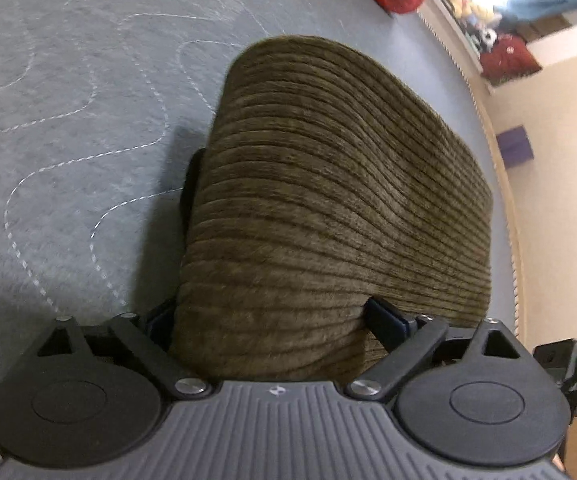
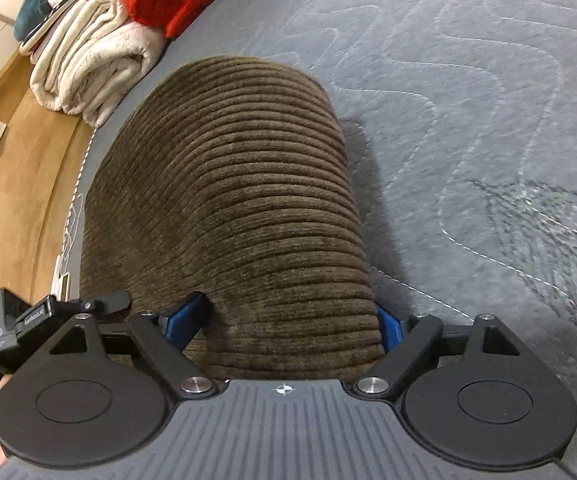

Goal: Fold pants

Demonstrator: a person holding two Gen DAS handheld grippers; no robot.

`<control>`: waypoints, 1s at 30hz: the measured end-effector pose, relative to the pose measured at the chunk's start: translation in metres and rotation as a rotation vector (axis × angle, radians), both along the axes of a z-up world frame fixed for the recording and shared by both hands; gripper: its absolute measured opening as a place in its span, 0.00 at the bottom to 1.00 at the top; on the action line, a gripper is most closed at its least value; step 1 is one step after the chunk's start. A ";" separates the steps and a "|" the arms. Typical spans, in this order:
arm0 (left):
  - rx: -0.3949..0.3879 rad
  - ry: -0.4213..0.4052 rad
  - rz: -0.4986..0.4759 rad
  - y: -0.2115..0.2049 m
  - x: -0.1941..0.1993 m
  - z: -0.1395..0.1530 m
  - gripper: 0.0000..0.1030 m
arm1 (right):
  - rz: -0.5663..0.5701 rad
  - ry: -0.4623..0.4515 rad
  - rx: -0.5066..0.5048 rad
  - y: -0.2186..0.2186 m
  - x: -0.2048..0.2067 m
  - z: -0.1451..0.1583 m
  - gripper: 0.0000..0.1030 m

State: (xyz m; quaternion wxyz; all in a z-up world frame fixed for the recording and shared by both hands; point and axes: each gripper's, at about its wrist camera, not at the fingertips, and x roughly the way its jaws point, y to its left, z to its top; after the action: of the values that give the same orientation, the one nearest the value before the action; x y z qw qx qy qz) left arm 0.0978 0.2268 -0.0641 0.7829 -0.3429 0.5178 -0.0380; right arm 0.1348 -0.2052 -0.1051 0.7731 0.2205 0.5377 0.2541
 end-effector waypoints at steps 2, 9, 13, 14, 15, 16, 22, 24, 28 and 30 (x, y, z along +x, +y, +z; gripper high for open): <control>0.020 0.011 -0.006 -0.007 0.009 0.000 0.94 | 0.012 -0.054 -0.032 0.005 0.000 0.005 0.68; 0.127 -0.007 -0.020 -0.032 0.027 0.022 0.62 | 0.029 -0.191 -0.032 0.008 -0.017 0.029 0.38; 0.095 -0.087 -0.037 -0.051 0.033 0.043 0.45 | -0.009 -0.275 -0.009 -0.005 -0.022 0.052 0.36; 0.085 -0.109 -0.044 -0.060 0.036 0.048 0.44 | -0.024 -0.293 -0.006 -0.012 -0.022 0.058 0.36; 0.082 -0.133 -0.051 -0.068 0.039 0.053 0.44 | -0.038 -0.319 -0.007 -0.018 -0.023 0.067 0.36; 0.076 -0.165 -0.058 -0.077 0.043 0.060 0.44 | -0.048 -0.350 -0.013 -0.024 -0.023 0.074 0.36; 0.030 -0.344 -0.080 -0.123 0.065 0.087 0.44 | -0.055 -0.572 -0.124 -0.057 -0.024 0.127 0.36; 0.021 -0.378 -0.089 -0.138 0.075 0.092 0.47 | -0.055 -0.612 -0.145 -0.069 -0.018 0.138 0.36; 0.130 -0.288 0.028 -0.141 0.087 0.076 0.58 | -0.082 -0.558 -0.224 -0.088 0.010 0.126 0.51; 0.252 -0.237 0.124 -0.134 0.086 0.075 0.57 | -0.089 -0.406 -0.371 -0.093 0.034 0.096 0.53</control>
State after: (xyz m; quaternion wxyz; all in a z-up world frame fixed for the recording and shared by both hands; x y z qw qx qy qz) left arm 0.1835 0.0923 0.0113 0.8760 -0.2666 0.4004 0.0355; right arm 0.1686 -0.2984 -0.0088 0.9026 0.0433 0.3989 0.1561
